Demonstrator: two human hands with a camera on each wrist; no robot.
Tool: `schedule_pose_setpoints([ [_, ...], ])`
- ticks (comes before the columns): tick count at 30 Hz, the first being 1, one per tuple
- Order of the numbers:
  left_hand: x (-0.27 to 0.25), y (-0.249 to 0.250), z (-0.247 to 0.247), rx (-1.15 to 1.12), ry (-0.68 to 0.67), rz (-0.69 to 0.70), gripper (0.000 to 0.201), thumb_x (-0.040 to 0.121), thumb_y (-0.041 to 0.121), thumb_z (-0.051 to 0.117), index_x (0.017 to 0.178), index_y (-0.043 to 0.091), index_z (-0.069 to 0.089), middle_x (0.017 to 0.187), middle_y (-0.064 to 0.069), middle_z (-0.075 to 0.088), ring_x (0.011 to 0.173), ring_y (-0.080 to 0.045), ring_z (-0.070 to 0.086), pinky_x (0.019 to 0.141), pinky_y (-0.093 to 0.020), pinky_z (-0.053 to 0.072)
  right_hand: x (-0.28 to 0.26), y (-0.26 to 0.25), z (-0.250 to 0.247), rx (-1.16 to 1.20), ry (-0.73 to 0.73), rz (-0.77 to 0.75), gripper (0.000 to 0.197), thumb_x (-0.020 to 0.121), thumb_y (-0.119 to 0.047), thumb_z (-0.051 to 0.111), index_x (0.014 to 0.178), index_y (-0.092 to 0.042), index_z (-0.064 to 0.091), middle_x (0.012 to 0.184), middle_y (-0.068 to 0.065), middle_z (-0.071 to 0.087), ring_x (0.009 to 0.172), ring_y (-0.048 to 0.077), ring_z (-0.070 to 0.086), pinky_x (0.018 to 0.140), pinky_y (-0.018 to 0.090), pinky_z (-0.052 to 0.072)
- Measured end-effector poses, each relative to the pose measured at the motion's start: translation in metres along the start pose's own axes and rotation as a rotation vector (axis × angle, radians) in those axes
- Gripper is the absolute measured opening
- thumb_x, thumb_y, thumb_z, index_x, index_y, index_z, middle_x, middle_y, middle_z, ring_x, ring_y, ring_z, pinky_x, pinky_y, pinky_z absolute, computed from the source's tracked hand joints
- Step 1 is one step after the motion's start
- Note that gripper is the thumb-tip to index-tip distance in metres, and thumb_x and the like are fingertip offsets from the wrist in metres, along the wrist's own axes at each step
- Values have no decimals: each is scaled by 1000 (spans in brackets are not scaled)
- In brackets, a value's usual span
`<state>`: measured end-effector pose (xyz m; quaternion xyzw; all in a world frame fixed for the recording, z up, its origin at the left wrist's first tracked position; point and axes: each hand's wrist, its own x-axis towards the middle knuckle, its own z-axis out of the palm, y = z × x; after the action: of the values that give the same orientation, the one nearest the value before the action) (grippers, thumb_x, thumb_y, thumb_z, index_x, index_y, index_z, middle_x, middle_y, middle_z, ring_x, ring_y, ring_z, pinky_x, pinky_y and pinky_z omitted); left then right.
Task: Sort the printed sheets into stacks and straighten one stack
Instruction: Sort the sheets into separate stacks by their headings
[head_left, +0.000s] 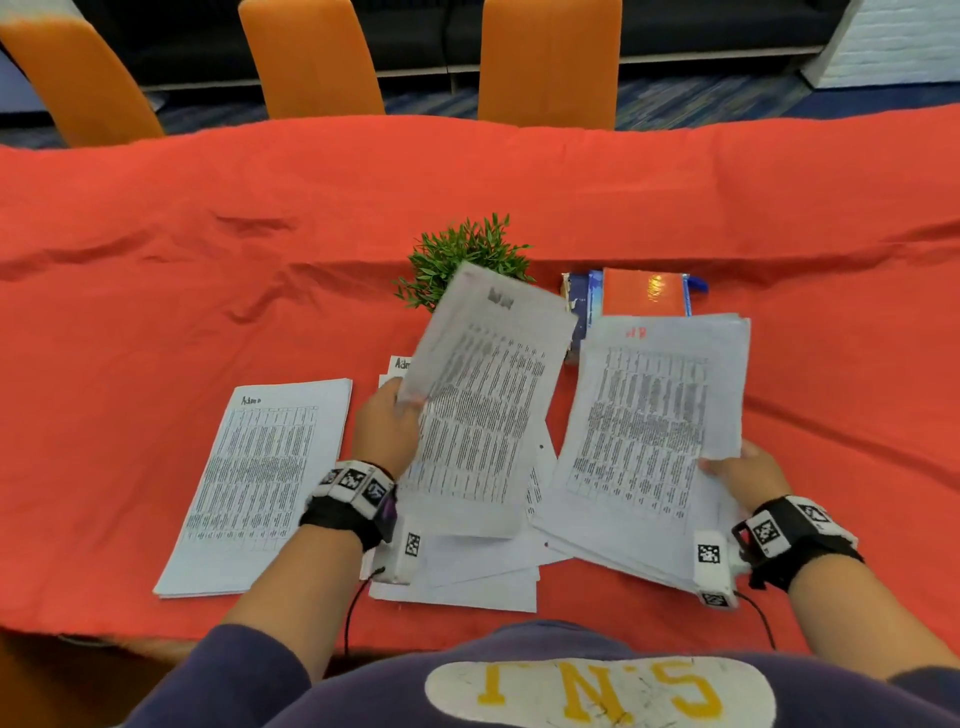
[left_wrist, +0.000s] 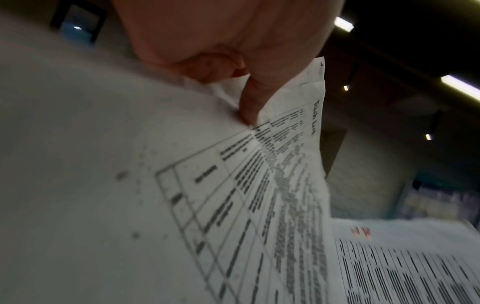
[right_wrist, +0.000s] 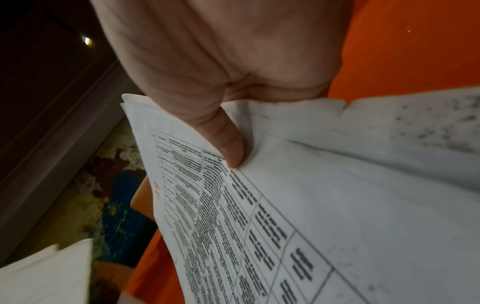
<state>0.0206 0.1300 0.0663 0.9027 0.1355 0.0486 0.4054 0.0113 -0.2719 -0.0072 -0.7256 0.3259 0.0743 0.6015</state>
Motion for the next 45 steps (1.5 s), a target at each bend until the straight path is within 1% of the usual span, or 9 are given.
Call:
schedule_pose_setpoints([
  [4, 0, 19, -10, -306, -55, -52, 17, 93, 15, 55, 107, 17, 64, 92, 7, 65, 81, -5, 59, 67, -22, 45, -1, -16, -10, 201, -26, -36, 42, 84, 9, 57, 124, -4, 57, 108, 16, 68, 86, 29, 66, 83, 44, 54],
  [12, -17, 23, 56, -456, -293, -226, 29, 91, 18, 57, 120, 16, 62, 113, 0, 69, 104, -19, 65, 97, -39, 50, -37, -35, 39, 285, -323, -82, 33, 82, 16, 52, 111, 3, 62, 93, 16, 72, 73, 26, 71, 68, 37, 60],
  [19, -27, 17, 73, -346, -234, -264, 16, 94, 12, 50, 105, 10, 39, 81, 1, 47, 64, -10, 45, 50, -18, 39, -44, -24, 66, 334, -406, 57, 39, 98, -37, 45, 111, -7, 66, 109, 16, 69, 88, 23, 71, 89, 43, 52],
  [22, -27, 7, 74, -347, -193, -254, 20, 94, 8, 48, 105, 13, 32, 91, -7, 52, 65, -14, 47, 53, -20, 42, -44, -22, 68, 344, -497, 64, 63, 89, -63, 38, 130, -20, 58, 125, 7, 65, 116, 22, 61, 102, 43, 43],
  [28, -31, -7, 76, -420, -279, -280, 44, 93, 0, 48, 123, 21, 24, 103, -2, 58, 81, -16, 60, 68, -24, 50, -41, -10, 78, -48, -380, -40, 39, 82, 8, 63, 118, -7, 60, 118, 14, 67, 99, 26, 66, 95, 45, 50],
  [30, -30, -21, 80, -324, -307, -323, 49, 90, 3, 55, 128, 20, 29, 101, -3, 55, 78, -17, 58, 65, -28, 51, -36, -4, 77, -146, -310, -45, 39, 81, 7, 66, 117, -9, 61, 119, 15, 66, 100, 27, 65, 95, 47, 50],
  [35, -23, -63, 78, 182, -184, -476, 55, 82, 31, 70, 128, 9, 49, 132, -17, 43, 118, -32, 48, 98, -36, 42, -34, 6, 70, -211, -196, -38, 37, 83, 6, 64, 119, -3, 59, 115, 15, 66, 99, 30, 64, 91, 42, 50],
  [40, -23, -76, 80, 122, -201, -527, 85, 71, 27, 83, 135, 9, 30, 133, -16, 35, 119, -32, 47, 93, -35, 43, -40, 5, 66, -194, -172, -32, 36, 85, 6, 63, 119, -3, 59, 112, 13, 65, 94, 28, 62, 88, 39, 49],
  [45, -21, -74, 87, -38, -228, -527, 69, 87, 15, 67, 139, 6, 23, 135, -17, 44, 109, -30, 53, 86, -30, 44, -45, 2, 68, -194, -181, -25, 38, 85, 7, 61, 122, -2, 58, 110, 12, 65, 91, 27, 61, 82, 37, 49],
])
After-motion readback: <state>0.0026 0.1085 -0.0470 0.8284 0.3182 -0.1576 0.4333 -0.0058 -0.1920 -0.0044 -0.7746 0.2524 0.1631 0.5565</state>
